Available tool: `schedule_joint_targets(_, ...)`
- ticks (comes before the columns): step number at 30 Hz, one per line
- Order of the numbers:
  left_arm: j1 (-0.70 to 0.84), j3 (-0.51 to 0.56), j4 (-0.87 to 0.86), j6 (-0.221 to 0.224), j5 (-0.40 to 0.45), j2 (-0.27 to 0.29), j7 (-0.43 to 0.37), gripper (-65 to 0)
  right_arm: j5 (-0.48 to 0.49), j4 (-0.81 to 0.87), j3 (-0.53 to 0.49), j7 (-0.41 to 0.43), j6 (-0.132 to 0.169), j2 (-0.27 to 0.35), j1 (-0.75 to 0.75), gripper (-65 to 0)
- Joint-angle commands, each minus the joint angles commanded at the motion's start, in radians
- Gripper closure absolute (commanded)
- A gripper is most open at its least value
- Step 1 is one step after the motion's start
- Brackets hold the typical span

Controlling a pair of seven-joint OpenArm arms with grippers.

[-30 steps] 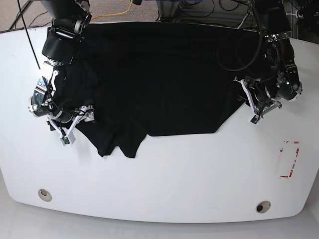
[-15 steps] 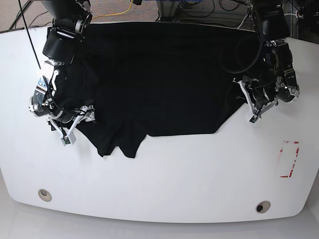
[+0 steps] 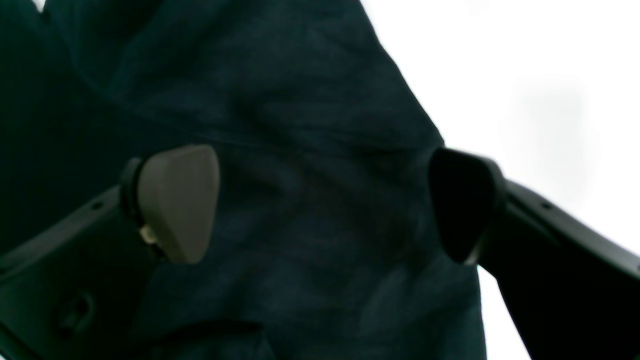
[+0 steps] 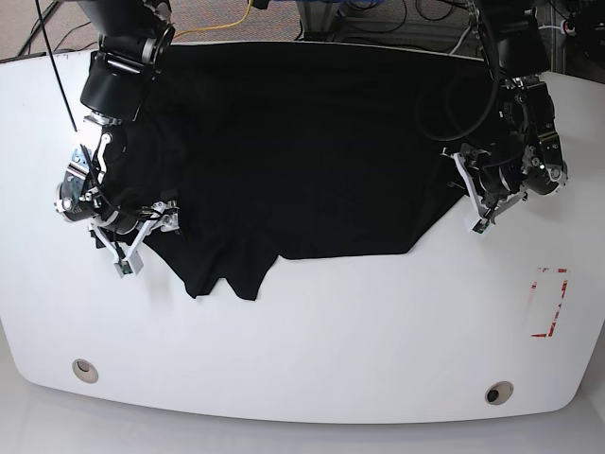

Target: Layout the t-shirt on the table in an organized manner, then fold the t-shirt properly

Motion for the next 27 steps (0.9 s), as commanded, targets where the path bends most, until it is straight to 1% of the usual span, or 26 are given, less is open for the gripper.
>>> schedule_joint_targets(6,0.026,0.0,0.054,0.0,0.0,0.0,0.0,-25.1,0.0,0.0,0.0,0.0,0.0,0.0,0.0,-65.0)
schedule_joint_targets(19,0.026,0.002,0.049,0.0,0.002,0.005,0.0,-25.1,0.0,0.0,0.0,0.0,0.0,0.0,0.0,-65.0)
schedule_joint_targets(24,0.026,0.058,0.049,0.0,0.002,0.005,0.0,-25.1,0.0,0.0,0.0,0.0,0.0,0.0,0.0,-65.0)
schedule_joint_targets(27,0.026,0.071,0.049,0.0,0.002,0.005,0.0,-25.1,0.0,0.0,0.0,0.0,0.0,0.0,0.0,-65.0)
